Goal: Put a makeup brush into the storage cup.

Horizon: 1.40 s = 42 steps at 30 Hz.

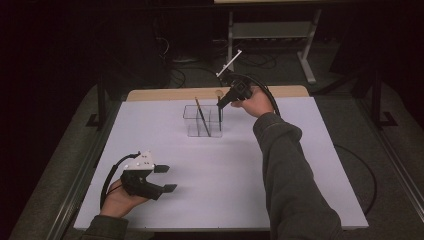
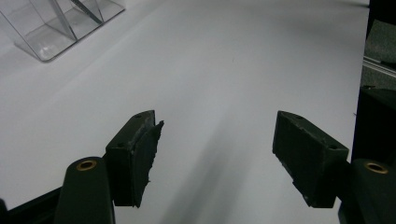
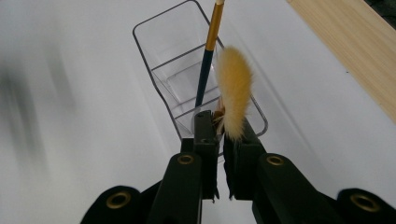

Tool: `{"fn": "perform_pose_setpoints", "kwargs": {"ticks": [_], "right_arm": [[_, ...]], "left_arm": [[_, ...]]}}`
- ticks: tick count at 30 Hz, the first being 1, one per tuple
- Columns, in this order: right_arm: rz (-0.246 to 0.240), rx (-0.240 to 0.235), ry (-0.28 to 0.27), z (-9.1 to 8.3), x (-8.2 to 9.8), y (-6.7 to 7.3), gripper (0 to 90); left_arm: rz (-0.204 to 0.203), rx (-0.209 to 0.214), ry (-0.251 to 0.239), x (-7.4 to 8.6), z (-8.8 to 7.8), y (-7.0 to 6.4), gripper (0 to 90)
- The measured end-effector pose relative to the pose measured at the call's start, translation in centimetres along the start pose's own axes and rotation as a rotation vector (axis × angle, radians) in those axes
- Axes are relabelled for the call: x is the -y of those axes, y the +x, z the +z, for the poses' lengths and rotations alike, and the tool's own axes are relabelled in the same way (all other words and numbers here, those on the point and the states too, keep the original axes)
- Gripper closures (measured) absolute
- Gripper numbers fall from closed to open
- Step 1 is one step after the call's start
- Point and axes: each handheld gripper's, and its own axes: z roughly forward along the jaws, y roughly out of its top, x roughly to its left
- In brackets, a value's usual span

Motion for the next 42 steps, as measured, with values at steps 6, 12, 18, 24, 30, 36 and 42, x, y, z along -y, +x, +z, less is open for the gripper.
{"fn": "perform_pose_setpoints", "kwargs": {"ticks": [6,12,18,24,30,36,42], "right_arm": [[0.000,-0.005,0.002,0.4,0.1,0.0,83.2],[0.002,-0.008,0.006,0.6,0.1,0.0,83.2],[0.009,-0.010,0.011,1.0,0.4,-0.1,83.2],[0.015,-0.011,0.017,1.3,0.6,-0.2,83.1],[0.023,-0.014,0.016,1.7,0.9,-0.3,82.5],[0.041,-0.009,0.014,2.0,0.9,-0.3,77.1],[0.046,-0.005,0.002,1.9,0.9,-0.3,74.7]], "left_arm": [[0.000,0.000,-0.001,0.0,0.0,0.0,30.3],[0.005,-0.001,-0.002,0.0,0.0,0.1,30.3],[0.001,0.001,-0.002,0.0,0.0,0.0,30.3],[-0.004,0.002,-0.002,0.0,0.0,0.0,30.3],[-0.011,0.003,-0.002,0.1,0.1,0.0,30.3],[-0.003,0.001,0.005,0.1,0.1,0.0,30.3],[-0.011,0.000,0.002,0.1,0.0,0.0,30.3]]}}
